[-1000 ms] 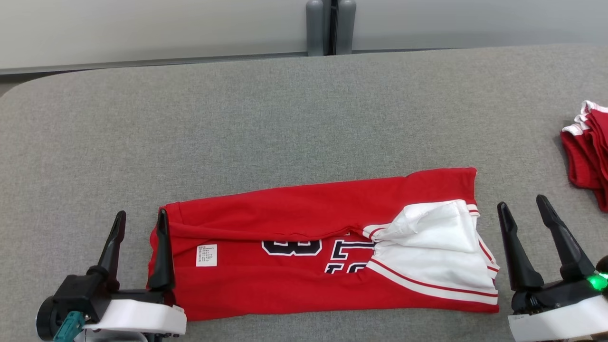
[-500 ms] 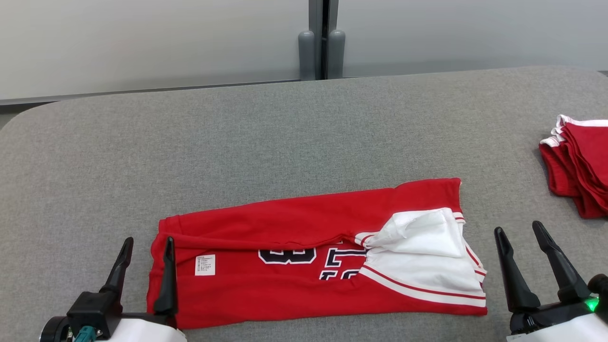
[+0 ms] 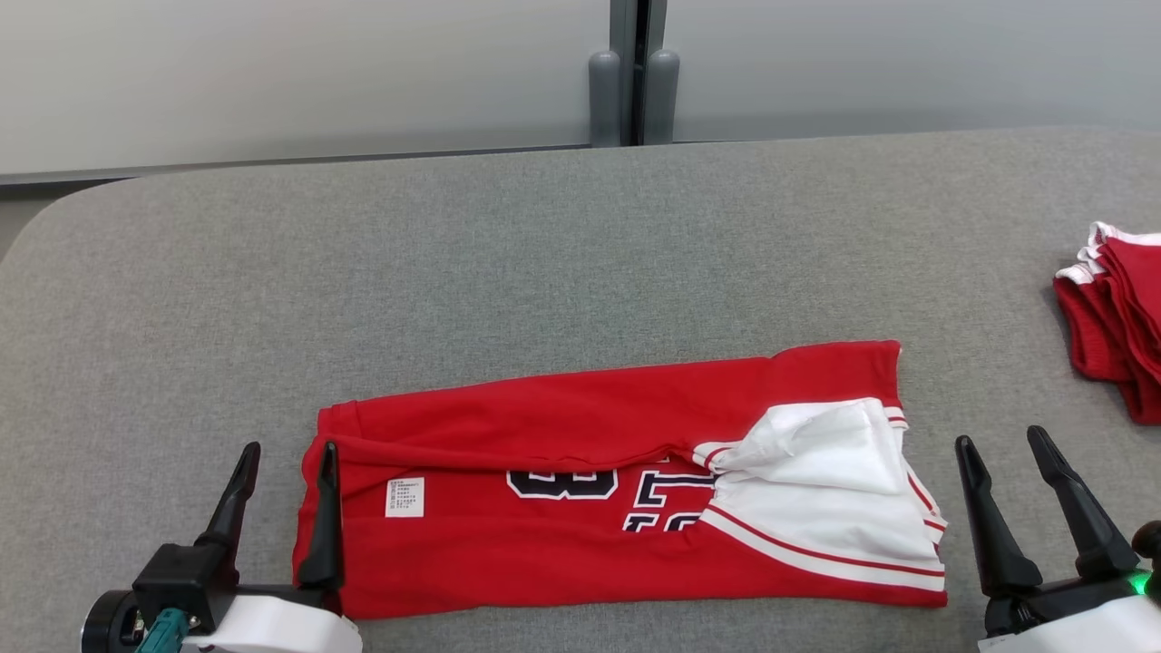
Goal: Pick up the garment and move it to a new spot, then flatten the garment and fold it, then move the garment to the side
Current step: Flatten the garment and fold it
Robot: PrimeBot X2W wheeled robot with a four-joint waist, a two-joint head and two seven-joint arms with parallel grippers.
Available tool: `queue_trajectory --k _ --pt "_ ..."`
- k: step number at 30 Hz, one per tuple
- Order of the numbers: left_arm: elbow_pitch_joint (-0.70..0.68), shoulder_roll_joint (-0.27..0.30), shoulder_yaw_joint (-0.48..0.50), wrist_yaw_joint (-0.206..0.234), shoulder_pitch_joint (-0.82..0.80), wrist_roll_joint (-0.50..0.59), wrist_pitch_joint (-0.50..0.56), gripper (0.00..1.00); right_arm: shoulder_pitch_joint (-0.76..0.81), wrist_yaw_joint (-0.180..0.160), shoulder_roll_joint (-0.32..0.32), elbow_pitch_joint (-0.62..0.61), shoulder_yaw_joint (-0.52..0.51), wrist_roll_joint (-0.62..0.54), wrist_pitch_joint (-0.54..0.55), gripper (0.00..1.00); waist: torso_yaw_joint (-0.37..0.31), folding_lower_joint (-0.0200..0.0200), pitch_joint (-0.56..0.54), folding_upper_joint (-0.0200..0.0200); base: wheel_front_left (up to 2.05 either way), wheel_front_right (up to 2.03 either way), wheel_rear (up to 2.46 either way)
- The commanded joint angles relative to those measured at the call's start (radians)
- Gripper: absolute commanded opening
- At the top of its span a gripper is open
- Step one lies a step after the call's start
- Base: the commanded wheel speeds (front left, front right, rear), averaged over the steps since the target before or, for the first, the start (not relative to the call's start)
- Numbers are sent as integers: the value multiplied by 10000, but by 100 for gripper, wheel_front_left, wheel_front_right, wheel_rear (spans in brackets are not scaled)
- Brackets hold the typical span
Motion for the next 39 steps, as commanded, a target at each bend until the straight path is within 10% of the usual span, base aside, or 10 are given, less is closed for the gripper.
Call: queue_trajectory --k 1,18,19,21,39 --pt "18 58 3 -12 -193 40 -37 100 -105 0 -62 106 -34 76 26 100 51 0 93 -1 0 0 0" --pt "376 -385 -267 -426 -1727 328 -238 100 -2046 2 -403 4510 1484 1463 532 100 806 0 1686 -1 0 0 0" --pt "417 -396 -247 -432 -1743 337 -251 100 -2022 2 -390 4673 1627 1556 668 77 817 0 1691 -1 0 0 0" --pt "455 -420 -194 -461 -1773 343 -256 100 -1914 2 -345 4915 1874 1789 938 0 831 0 1690 -1 0 0 0" --pt "275 -534 298 -616 -1654 639 -272 100 -1806 -12 -1488 4113 -83 1509 -28 0 338 0 1581 -1 0 0 0"
